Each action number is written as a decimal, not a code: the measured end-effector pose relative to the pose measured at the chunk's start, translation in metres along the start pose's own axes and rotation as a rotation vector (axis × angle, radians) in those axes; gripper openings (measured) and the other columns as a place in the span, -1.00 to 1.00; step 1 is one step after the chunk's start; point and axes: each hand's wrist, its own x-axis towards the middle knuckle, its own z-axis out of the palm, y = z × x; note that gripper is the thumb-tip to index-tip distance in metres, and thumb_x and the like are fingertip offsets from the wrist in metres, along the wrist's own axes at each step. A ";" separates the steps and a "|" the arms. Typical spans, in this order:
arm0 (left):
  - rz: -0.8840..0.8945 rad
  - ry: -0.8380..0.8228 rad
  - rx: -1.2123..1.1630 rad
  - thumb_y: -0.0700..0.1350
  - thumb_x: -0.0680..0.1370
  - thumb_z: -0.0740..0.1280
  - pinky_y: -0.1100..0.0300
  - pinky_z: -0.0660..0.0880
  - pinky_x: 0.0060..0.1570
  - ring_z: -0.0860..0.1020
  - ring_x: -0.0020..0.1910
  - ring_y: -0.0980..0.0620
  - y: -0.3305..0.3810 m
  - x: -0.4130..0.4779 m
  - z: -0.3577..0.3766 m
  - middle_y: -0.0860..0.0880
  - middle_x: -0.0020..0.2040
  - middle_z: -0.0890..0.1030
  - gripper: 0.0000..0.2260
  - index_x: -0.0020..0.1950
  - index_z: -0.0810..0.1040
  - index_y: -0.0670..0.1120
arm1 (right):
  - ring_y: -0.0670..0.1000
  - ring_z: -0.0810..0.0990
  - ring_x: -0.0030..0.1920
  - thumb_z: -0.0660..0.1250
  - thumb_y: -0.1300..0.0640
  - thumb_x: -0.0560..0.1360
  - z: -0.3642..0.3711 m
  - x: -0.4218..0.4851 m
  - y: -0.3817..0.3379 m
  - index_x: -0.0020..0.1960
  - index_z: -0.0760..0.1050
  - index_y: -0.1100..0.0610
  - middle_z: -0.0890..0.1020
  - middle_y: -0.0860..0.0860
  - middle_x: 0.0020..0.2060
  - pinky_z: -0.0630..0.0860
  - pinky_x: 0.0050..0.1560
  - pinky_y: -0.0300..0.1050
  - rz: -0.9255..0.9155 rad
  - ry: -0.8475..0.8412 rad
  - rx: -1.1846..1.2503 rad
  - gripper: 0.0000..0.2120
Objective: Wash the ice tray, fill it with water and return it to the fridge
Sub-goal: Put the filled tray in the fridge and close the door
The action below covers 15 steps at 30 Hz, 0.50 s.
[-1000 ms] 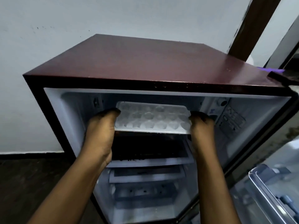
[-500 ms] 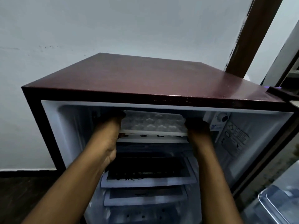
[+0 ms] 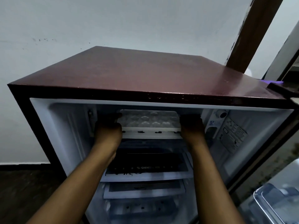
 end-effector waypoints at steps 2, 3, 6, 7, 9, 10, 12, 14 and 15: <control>0.030 -0.029 -0.045 -0.40 0.65 0.15 0.61 0.34 -0.42 0.46 -0.31 0.59 0.003 -0.003 -0.001 0.05 0.24 0.52 -0.51 0.43 0.60 0.01 | 0.21 0.57 0.20 0.14 0.23 0.71 -0.004 -0.008 -0.005 0.32 0.55 0.24 0.58 0.25 0.27 0.48 0.18 -0.08 0.051 -0.013 0.065 -0.71; 0.078 -0.029 -0.016 -0.38 0.66 0.16 0.65 0.33 -0.37 0.39 -0.32 0.68 -0.001 -0.004 -0.005 0.05 0.27 0.52 -0.52 0.47 0.58 0.00 | 0.24 0.59 0.18 0.16 0.27 0.70 -0.006 -0.011 -0.007 0.27 0.57 0.30 0.61 0.28 0.22 0.53 0.18 -0.02 0.041 -0.021 0.096 -0.74; 0.298 -0.068 0.443 -0.28 0.69 0.21 0.68 0.32 -0.25 0.49 -0.11 0.56 -0.008 -0.011 -0.015 -0.02 0.40 0.55 -0.57 0.52 0.53 0.01 | 0.24 0.61 0.19 0.17 0.32 0.68 -0.008 -0.022 -0.005 0.24 0.59 0.33 0.64 0.28 0.20 0.46 0.00 -0.18 0.003 0.051 0.007 -0.75; 0.402 -0.063 0.545 -0.23 0.70 0.24 0.66 0.35 -0.10 0.54 0.12 0.38 -0.010 -0.013 -0.019 -0.01 0.42 0.54 -0.60 0.53 0.52 0.01 | 0.23 0.60 0.22 0.17 0.30 0.70 -0.006 -0.028 -0.003 0.28 0.59 0.31 0.63 0.27 0.24 0.40 -0.02 -0.21 -0.045 0.122 -0.024 -0.73; 0.727 -0.063 0.786 -0.07 0.71 0.24 0.21 0.41 0.46 0.40 0.53 -0.15 -0.018 -0.018 -0.026 -0.11 0.55 0.44 -0.58 0.59 0.44 -0.03 | 0.26 0.59 0.25 0.23 0.28 0.69 0.001 -0.045 0.000 0.35 0.58 0.31 0.62 0.29 0.26 0.44 0.17 -0.13 -0.206 0.350 -0.002 -0.71; 0.920 -0.086 0.943 0.00 0.70 0.23 -0.05 0.29 0.59 0.26 0.62 -0.29 -0.022 -0.022 -0.028 -0.20 0.62 0.34 -0.53 0.62 0.39 -0.06 | 0.25 0.61 0.20 0.26 0.30 0.66 0.006 -0.056 0.001 0.33 0.59 0.33 0.64 0.29 0.21 0.49 0.19 -0.05 -0.326 0.466 -0.006 -0.71; 1.211 -0.170 1.159 0.11 0.69 0.19 -0.27 0.10 0.62 0.07 0.68 -0.34 -0.033 -0.027 -0.028 -0.26 0.69 0.16 -0.43 0.68 0.29 -0.06 | 0.22 0.61 0.15 0.26 0.36 0.60 0.022 -0.074 0.009 0.27 0.61 0.36 0.67 0.29 0.16 0.54 0.18 0.03 -0.524 0.577 -0.022 -0.71; 1.285 -0.262 1.277 0.19 0.70 0.12 -0.27 -0.05 0.66 -0.10 0.71 -0.28 -0.046 -0.030 -0.026 -0.24 0.73 0.01 -0.37 0.72 0.17 -0.06 | 0.27 0.55 0.35 0.22 0.32 0.57 0.043 -0.087 0.018 0.33 0.58 0.36 0.59 0.31 0.33 0.43 0.42 0.22 -0.621 0.527 -0.086 -0.63; 1.292 -0.281 1.314 0.22 0.70 0.10 -0.24 -0.13 0.67 -0.16 0.72 -0.26 -0.054 -0.032 -0.025 -0.24 0.74 -0.04 -0.33 0.73 0.12 -0.09 | 0.30 0.46 0.46 0.19 0.28 0.57 0.052 -0.093 0.021 0.39 0.54 0.35 0.51 0.32 0.43 0.31 0.51 0.32 -0.640 0.488 -0.138 -0.57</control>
